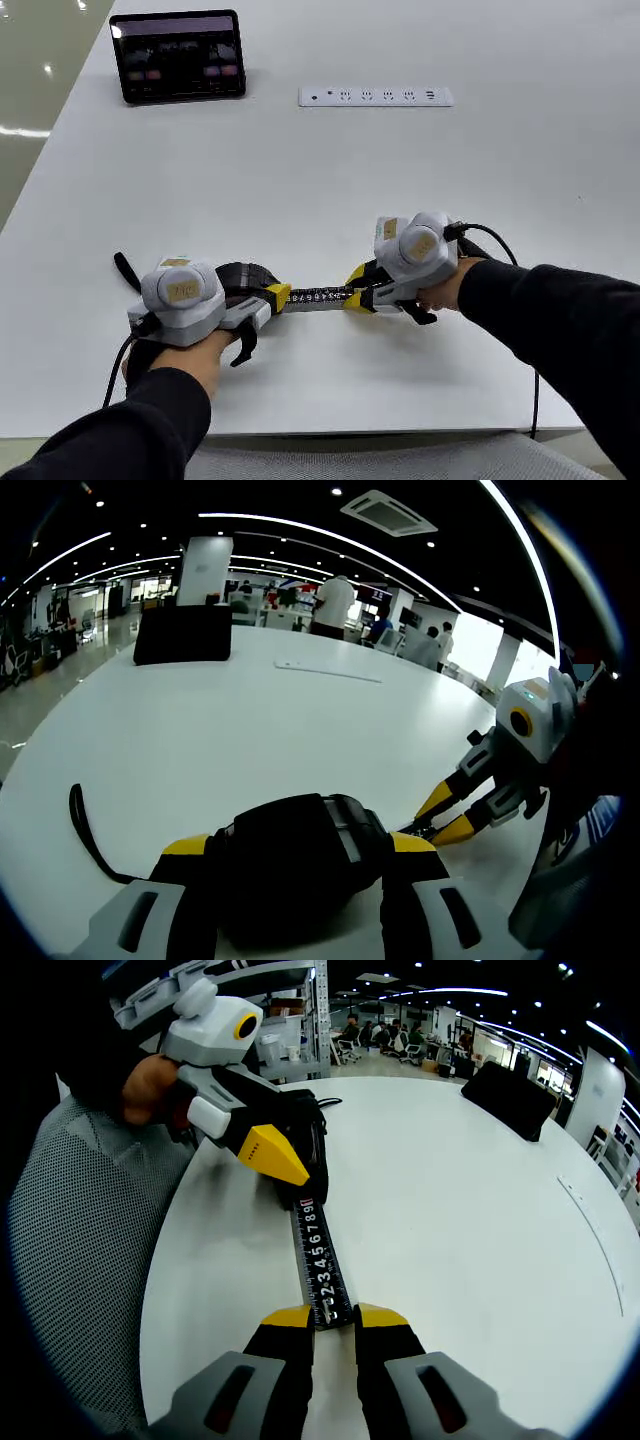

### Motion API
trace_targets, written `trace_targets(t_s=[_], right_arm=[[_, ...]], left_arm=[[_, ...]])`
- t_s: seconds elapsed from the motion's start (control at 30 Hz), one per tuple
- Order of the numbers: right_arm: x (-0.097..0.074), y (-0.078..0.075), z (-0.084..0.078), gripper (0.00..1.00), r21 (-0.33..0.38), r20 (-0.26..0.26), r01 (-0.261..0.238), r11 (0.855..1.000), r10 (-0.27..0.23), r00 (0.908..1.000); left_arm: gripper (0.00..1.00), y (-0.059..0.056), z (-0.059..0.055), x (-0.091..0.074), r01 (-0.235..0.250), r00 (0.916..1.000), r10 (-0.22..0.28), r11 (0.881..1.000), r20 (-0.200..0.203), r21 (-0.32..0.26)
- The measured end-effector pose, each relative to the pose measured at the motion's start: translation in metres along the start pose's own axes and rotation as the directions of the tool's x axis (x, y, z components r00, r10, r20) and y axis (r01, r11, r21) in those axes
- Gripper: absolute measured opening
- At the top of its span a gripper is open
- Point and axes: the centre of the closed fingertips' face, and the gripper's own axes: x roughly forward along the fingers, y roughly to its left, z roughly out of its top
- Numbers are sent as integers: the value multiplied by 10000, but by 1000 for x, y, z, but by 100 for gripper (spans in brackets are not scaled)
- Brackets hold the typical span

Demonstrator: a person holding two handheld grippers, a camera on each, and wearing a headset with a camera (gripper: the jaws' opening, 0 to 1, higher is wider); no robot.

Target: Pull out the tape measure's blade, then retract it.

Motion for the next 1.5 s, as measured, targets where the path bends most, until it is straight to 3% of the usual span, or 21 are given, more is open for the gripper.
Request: trace_targets(t_s=[0.4, 0.57, 0.7, 0.73, 0.77, 0.8, 0.83, 0.9, 1.07, 1.5], right_arm=[[4, 4, 3, 11, 152, -105, 60, 9999, -59, 9999], [3, 4, 2, 11, 220, 83, 66, 9997, -68, 9999], [4, 3, 2, 11, 438, 227, 64, 9990, -74, 9997], [4, 2, 3, 11, 460, 239, 67, 9989, -78, 9997], [4, 3, 3, 11, 420, 239, 82, 9991, -93, 9997], [4, 4, 3, 11, 387, 223, 94, 9992, -103, 9997], [4, 4, 3, 11, 408, 237, 105, 9991, -115, 9997], [4, 4, 3, 11, 456, 287, 104, 9989, -117, 9995], [4, 3, 3, 11, 471, 275, 89, 9989, -102, 9996], [6, 2, 6, 11, 496, 316, 137, 9987, -153, 9994]], left_arm=[[62, -1, 0, -1, 21, 10000, -20, 10000, 66, -14], [62, -2, 0, -1, 66, 9999, -66, 10000, 77, -28], [63, -4, -2, -1, -204, 9998, 201, 9991, 71, 363], [63, -4, -2, -1, -340, 9994, 337, 9978, 61, 568], [63, -4, -3, -1, -440, 9990, 447, 9927, -33, 1127], [63, -5, -2, -2, -434, 9991, 434, 9963, 20, 744], [63, -3, 0, -3, -583, 9983, 583, 9920, 38, 1121], [63, -4, -2, -2, -620, 9979, 635, 9916, -94, 1139], [63, -3, -6, -1, -722, 9962, 802, 9777, -332, 1971], [60, 0, -2, -2, -528, 9984, 552, 9911, -157, 1220]])
